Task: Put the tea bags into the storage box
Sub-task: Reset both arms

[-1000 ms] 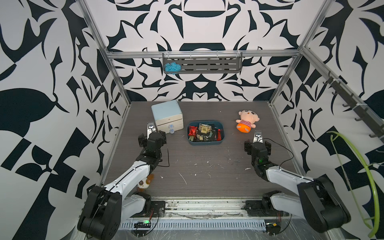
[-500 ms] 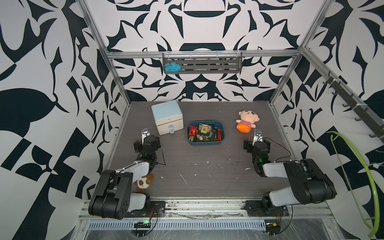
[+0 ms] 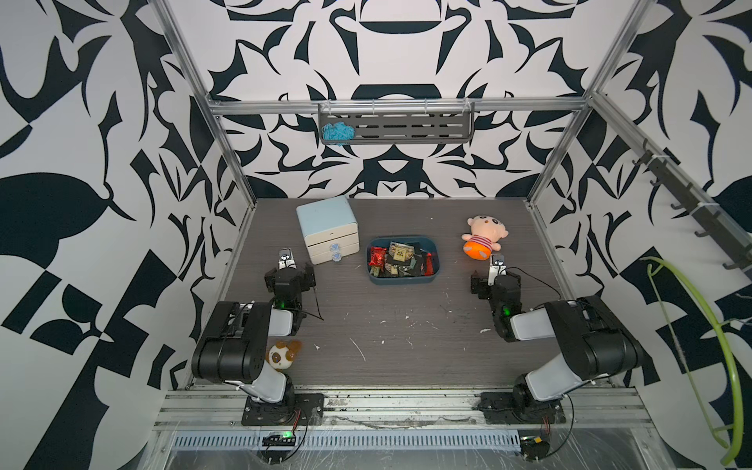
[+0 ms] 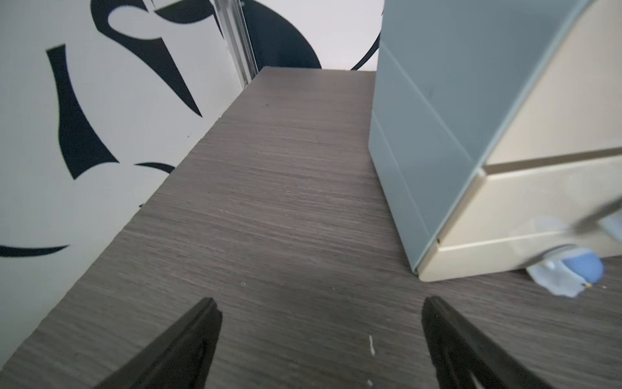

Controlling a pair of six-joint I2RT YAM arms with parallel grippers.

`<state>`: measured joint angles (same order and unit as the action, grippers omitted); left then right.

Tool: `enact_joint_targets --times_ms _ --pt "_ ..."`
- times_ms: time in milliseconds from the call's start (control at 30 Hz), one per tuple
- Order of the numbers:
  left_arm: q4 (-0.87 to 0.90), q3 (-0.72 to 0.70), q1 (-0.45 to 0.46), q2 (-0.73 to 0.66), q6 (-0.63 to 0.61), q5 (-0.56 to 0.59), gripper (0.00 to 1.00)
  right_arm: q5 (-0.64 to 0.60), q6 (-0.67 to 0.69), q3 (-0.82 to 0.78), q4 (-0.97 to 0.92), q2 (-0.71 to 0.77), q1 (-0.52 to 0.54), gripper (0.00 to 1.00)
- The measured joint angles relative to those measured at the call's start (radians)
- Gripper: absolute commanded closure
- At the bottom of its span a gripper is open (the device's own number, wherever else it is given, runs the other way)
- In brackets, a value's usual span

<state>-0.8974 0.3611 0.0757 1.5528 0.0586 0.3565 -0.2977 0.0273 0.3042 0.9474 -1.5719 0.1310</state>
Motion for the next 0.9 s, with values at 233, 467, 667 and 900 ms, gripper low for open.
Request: enact_joint_targets --times_ms 233,467,667,900 --pt "-0.011 0.000 -0.004 0.001 0.010 -0.032 0.00 0.006 -0.019 0.019 -0.031 0.000 -0.025 0.01" --pt "-0.011 0.000 -0.005 0.001 0.019 -0.040 0.00 0.006 -0.024 0.019 -0.045 0.000 -0.026 0.01" --pt "-0.011 0.000 -0.005 0.001 0.020 -0.040 0.00 0.006 -0.024 0.019 -0.047 0.000 -0.026 0.01" --pt "-0.011 0.000 -0.005 0.001 0.020 -0.040 0.00 0.011 -0.024 0.023 -0.057 0.000 -0.029 0.01"
